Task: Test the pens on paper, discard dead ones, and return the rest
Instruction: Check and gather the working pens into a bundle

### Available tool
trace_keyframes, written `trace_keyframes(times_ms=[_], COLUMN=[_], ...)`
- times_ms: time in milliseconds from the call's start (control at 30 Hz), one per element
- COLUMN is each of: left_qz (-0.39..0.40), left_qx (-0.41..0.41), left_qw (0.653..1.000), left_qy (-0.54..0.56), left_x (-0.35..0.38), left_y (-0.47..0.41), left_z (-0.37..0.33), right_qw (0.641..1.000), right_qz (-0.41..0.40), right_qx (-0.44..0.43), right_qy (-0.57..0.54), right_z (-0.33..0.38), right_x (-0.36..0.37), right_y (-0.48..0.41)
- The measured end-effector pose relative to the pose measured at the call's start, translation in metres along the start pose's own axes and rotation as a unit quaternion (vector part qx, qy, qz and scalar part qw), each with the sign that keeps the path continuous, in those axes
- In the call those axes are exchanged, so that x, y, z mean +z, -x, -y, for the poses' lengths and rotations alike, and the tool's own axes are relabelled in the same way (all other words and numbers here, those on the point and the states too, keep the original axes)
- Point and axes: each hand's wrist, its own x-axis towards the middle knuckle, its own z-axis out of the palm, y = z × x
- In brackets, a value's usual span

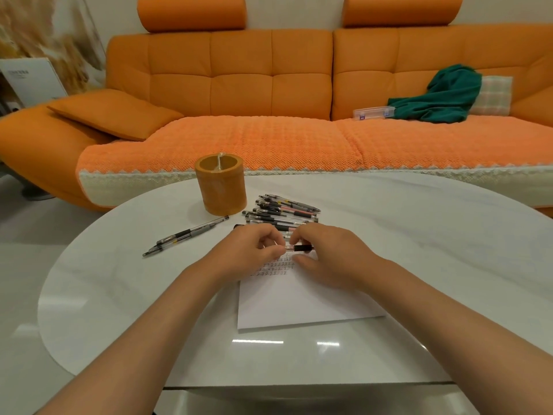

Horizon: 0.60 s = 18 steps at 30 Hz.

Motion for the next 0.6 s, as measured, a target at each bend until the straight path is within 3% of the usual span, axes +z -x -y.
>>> trace_keyframes(times_ms=[200,467,600], left_qz=[-0.014,-0.022,-0.022], left_qx=[0.032,0.032,0.028], left_qw=[0.999,0.999,0.999], left_qy=[0.0,-0.014,-0.028], left_x=[0.0043,0.0004,-0.0039], left_y=[-0.0009,-0.0014,-0.0005], left_z=[-0.0017,0.0007,0.0027], right_qw=[1.0,0.997,0.999], right_qz=[0.004,-0.054,0.001], right_qx=[-0.02,-0.024,-0.004], right_qy=[0.015,0.057,0.036], right_z=[0.0014,0.0033,0.0069], right_x=[0.003,0.0067,0.0032], right_y=[-0.0002,0.0012,-0.0026])
